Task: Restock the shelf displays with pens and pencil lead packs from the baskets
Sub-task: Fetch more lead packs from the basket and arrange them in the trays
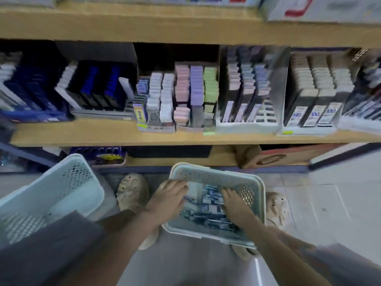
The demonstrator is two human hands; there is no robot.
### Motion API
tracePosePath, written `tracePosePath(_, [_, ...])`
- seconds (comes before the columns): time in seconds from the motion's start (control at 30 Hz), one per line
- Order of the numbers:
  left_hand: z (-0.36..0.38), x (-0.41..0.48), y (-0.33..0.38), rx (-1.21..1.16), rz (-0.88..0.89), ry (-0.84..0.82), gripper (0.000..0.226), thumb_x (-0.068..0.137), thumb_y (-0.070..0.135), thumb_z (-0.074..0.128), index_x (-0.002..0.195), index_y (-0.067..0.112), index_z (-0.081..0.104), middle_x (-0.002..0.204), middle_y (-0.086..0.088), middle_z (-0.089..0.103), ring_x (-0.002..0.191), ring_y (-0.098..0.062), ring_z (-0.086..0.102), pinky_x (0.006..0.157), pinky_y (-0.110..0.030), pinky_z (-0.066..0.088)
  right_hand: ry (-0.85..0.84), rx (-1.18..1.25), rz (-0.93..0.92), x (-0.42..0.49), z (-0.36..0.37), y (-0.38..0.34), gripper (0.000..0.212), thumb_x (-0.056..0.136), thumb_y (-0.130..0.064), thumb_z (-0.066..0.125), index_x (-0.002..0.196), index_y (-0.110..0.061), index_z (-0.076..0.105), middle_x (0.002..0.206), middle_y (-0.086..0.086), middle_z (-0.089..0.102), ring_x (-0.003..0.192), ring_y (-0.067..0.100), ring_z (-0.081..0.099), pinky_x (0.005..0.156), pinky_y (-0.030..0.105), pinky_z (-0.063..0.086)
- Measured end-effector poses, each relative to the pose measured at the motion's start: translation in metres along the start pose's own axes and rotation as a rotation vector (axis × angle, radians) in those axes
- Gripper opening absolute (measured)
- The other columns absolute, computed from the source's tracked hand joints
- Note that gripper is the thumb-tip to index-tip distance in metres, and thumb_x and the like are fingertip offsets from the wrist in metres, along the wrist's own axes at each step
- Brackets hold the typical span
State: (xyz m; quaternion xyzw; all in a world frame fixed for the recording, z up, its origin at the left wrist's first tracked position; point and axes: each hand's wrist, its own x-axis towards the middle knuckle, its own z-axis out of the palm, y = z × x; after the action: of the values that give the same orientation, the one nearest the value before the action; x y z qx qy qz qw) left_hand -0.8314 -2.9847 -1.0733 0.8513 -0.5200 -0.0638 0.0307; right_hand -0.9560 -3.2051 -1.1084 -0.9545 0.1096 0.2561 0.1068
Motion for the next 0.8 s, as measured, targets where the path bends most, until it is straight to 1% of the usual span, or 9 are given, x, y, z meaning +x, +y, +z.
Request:
tracePosePath(0.17, [0.033, 0.001, -0.005, 0.041, -0.025, -0.042, 0.052, 0.080, 0.045, 0.038, 0.110, 0.018, 0.070, 0.127, -0.002, 0.063, 0.117, -0.018, 0.043, 0.102, -0.037, 0.026, -0.074, -0.095, 0.105, 0.032, 0.040, 0.003, 0.067, 0.093, -0.012, 0.050, 0.149, 0.000, 0.014, 0.155, 0.014, 0.022, 0.141, 0.027, 0.027, 0.110, 0.038, 0.030])
tracePosePath(0.23, [0.038, 0.000, -0.003, 0.063, -0.021, -0.018, 0.050, 0.082, 0.046, 0.038, 0.108, 0.019, 0.070, 0.129, -0.003, 0.061, 0.120, -0.019, 0.042, 0.101, -0.039, 0.027, -0.081, -0.122, 0.083, 0.045, 0.055, 0.008, 0.073, 0.063, -0.013, 0.081, 0.128, 0.005, 0.053, 0.128, 0.022, 0.057, 0.113, 0.031, 0.060, 0.086, 0.039, 0.053])
tracePosePath(0.3, [0.041, -0.001, -0.003, 0.077, -0.019, -0.017, 0.045, 0.083, 0.045, 0.040, 0.107, 0.020, 0.069, 0.131, -0.002, 0.060, 0.120, -0.019, 0.047, 0.101, -0.039, 0.028, -0.027, -0.128, 0.078, 0.052, 0.073, 0.013, 0.057, 0.055, -0.011, 0.076, 0.109, 0.004, 0.067, 0.102, 0.022, 0.069, 0.087, 0.034, 0.068, 0.067, 0.042, 0.058])
tracePosePath(0.37, [0.044, -0.002, -0.002, 0.084, -0.016, -0.016, 0.041, 0.081, 0.040, 0.044, 0.107, 0.020, 0.069, 0.132, -0.002, 0.059, 0.119, -0.019, 0.052, 0.100, -0.040, 0.029, -0.020, -0.134, 0.072, 0.058, 0.081, 0.017, 0.049, 0.062, -0.011, 0.066, 0.109, 0.004, 0.067, 0.096, 0.022, 0.067, 0.084, 0.037, 0.063, 0.067, 0.043, 0.057])
tracePosePath(0.53, [0.049, -0.002, -0.001, 0.083, -0.035, 0.033, 0.041, 0.068, 0.031, 0.070, 0.107, 0.019, 0.069, 0.131, -0.003, 0.059, 0.120, -0.020, 0.046, 0.100, -0.040, 0.028, -0.007, -0.138, 0.104, 0.060, 0.078, 0.017, 0.066, 0.037, -0.010, 0.090, 0.099, 0.000, 0.071, 0.092, 0.018, 0.066, 0.084, 0.033, 0.058, 0.065, 0.039, 0.055])
tracePosePath(0.6, [0.049, -0.002, -0.001, 0.073, -0.032, 0.059, 0.039, 0.069, 0.029, 0.068, 0.107, 0.019, 0.070, 0.130, -0.003, 0.060, 0.120, -0.019, 0.046, 0.101, -0.040, 0.028, -0.079, -0.191, 0.149, 0.054, 0.068, 0.011, 0.075, 0.058, -0.017, 0.086, 0.124, 0.003, 0.056, 0.120, 0.022, 0.058, 0.107, 0.035, 0.058, 0.087, 0.044, 0.051])
tracePosePath(0.7, [0.048, -0.003, -0.002, 0.033, -0.024, 0.089, 0.036, 0.074, 0.028, 0.055, 0.106, 0.019, 0.070, 0.129, -0.002, 0.060, 0.121, -0.018, 0.045, 0.102, -0.040, 0.027, -0.082, -0.303, 0.062, 0.051, 0.067, 0.010, 0.062, 0.097, -0.015, 0.043, 0.148, -0.001, 0.011, 0.152, 0.019, 0.022, 0.139, 0.034, 0.024, 0.112, 0.044, 0.022])
tracePosePath(0.73, [0.048, -0.003, -0.002, 0.022, -0.023, 0.097, 0.036, 0.075, 0.028, 0.053, 0.105, 0.019, 0.069, 0.128, -0.002, 0.060, 0.120, -0.018, 0.046, 0.102, -0.040, 0.027, -0.061, -0.290, 0.058, 0.050, 0.068, 0.009, 0.058, 0.098, -0.014, 0.039, 0.147, 0.000, 0.013, 0.150, 0.020, 0.024, 0.138, 0.034, 0.026, 0.110, 0.044, 0.025])
tracePosePath(0.8, [0.047, -0.003, -0.003, 0.002, -0.029, 0.105, 0.036, 0.076, 0.027, 0.050, 0.105, 0.019, 0.070, 0.127, -0.002, 0.061, 0.120, -0.017, 0.046, 0.102, -0.040, 0.027, -0.105, -0.312, 0.041, 0.049, 0.070, 0.006, 0.063, 0.084, -0.017, 0.064, 0.137, 0.006, 0.039, 0.132, 0.024, 0.049, 0.121, 0.035, 0.050, 0.095, 0.046, 0.044])
